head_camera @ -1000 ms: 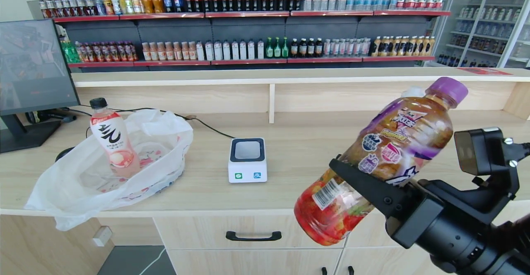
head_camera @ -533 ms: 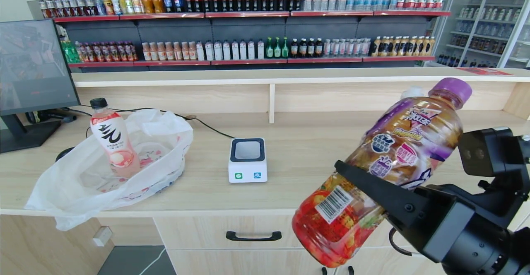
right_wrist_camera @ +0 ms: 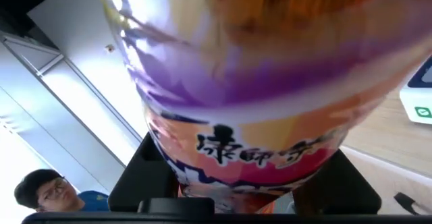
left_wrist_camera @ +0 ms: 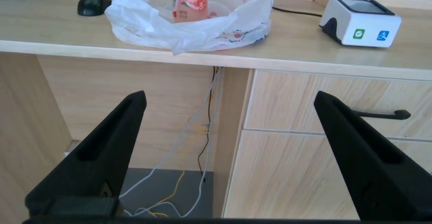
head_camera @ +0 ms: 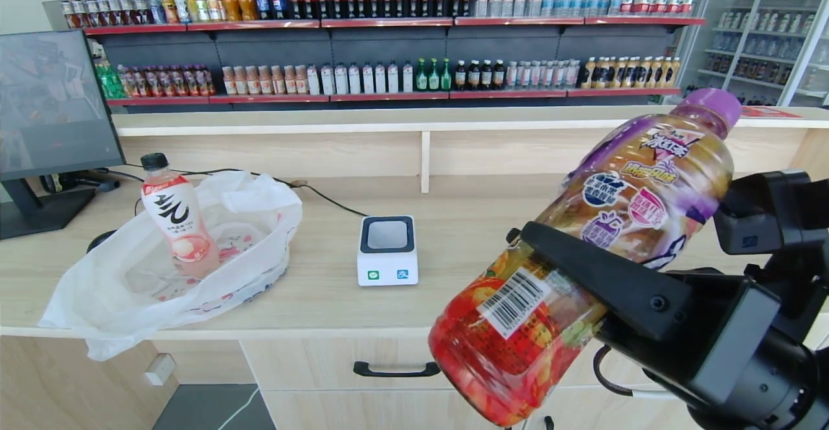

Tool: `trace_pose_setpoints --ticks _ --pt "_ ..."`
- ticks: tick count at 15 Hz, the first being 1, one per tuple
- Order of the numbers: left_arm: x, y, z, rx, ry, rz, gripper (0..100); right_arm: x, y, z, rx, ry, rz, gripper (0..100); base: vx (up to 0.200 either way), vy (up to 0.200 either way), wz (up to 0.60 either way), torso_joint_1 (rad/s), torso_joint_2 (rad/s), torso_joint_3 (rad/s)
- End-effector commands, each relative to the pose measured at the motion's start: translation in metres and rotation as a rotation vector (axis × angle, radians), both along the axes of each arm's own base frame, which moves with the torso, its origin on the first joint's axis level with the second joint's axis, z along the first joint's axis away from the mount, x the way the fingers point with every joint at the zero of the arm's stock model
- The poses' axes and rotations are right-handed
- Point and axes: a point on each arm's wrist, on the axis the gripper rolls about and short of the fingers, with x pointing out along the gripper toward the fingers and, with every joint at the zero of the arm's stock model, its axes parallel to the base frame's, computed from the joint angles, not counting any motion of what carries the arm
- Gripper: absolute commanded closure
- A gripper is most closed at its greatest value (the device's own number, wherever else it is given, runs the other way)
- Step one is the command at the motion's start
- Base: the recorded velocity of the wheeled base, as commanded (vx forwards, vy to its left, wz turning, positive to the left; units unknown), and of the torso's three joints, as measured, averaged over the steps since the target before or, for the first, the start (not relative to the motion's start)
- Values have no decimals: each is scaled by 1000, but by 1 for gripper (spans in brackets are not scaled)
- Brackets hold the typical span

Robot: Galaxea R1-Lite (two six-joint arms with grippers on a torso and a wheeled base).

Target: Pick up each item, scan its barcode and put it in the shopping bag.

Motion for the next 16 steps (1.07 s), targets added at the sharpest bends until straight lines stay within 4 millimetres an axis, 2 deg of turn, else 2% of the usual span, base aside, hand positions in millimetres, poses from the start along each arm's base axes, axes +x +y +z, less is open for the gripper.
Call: trace_pose_setpoints --ticks 1,7,16 --pt "0 0 0 -1 1 0 0 0 3 2 6 -4 11 100 0 0 0 0 0 0" --pt "0 0 0 -1 0 0 0 -3 2 13 62 -8 31 100 0 0 0 0 0 0" --pt "0 0 0 1 0 0 0 -8 -5 16 73 -15 31 100 0 0 0 0 0 0"
